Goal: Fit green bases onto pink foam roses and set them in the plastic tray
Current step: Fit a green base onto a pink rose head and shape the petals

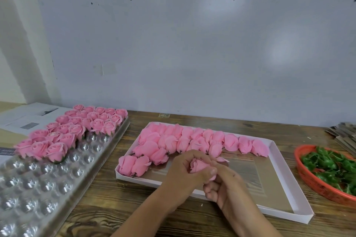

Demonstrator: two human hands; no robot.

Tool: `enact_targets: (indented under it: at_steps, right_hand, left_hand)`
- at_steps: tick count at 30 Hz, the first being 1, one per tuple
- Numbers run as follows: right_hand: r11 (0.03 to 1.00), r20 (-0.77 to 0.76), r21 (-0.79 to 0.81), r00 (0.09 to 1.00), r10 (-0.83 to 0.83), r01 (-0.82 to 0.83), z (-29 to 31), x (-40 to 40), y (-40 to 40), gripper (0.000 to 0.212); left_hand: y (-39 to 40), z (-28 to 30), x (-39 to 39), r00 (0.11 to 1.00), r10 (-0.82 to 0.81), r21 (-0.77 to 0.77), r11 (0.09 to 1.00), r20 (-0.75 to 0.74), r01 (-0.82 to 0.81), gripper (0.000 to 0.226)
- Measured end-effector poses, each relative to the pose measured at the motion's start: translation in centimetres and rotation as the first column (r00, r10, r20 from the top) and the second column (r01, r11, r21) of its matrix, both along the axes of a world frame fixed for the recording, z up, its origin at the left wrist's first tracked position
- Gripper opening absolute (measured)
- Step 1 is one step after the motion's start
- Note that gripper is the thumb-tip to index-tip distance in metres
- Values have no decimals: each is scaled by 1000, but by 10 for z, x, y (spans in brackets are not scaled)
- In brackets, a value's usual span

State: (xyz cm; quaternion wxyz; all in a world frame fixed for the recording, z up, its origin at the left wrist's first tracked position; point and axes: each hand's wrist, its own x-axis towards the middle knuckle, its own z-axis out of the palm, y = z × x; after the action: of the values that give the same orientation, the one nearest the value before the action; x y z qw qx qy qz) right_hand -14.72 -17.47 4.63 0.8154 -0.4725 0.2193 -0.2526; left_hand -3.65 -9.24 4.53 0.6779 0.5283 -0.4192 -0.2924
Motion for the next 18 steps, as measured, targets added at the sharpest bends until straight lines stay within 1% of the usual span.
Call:
enact_targets:
  at_steps: [2, 4, 6, 9, 10, 12, 13, 15, 18]
  right_hand:
    - [999, -22, -22, 999, -41, 40, -1, -1, -2, 34]
    - [997, -49, -48, 997, -63, 61, -1, -2, -3, 39]
    - [995, -69, -84, 996, -63, 57, 0, -4, -4, 38]
    - [970, -111, -235, 990, -90, 62, 2, -7, -3, 40]
    - [949, -124, -306, 984, -124, 81, 2, -7, -4, 36]
    - [903, -123, -415, 977, -173, 108, 1, -8, -5, 13]
    - [896, -119, -432, 978, -170, 103, 1, -8, -6, 10]
    - [918, -94, -389, 988, -126, 80, 1, -9, -7, 21]
    - [939, -43, -331, 992, -120, 99, 4, -11, -9, 21]
  left_hand:
    - [1, -3, 3, 999, 0, 4, 1000, 44, 0, 20]
    - [2, -6, 6, 991, 45, 39, 998, 125, -50, 25]
    - [3, -6, 8, 982, 67, 55, 995, 177, -78, 26]
    - [5, -3, 7, 979, 74, 45, 995, 188, -84, 23]
    - [6, -2, 6, 980, 81, 40, 995, 182, -90, 22]
    - [6, -1, 5, 982, 98, 41, 994, 161, -106, 22]
    - [6, -1, 5, 984, 101, 52, 993, 145, -109, 22]
    - [5, -1, 4, 991, 96, 81, 991, 96, -104, 20]
    - [6, 1, 4, 997, 69, 96, 993, 46, -73, 23]
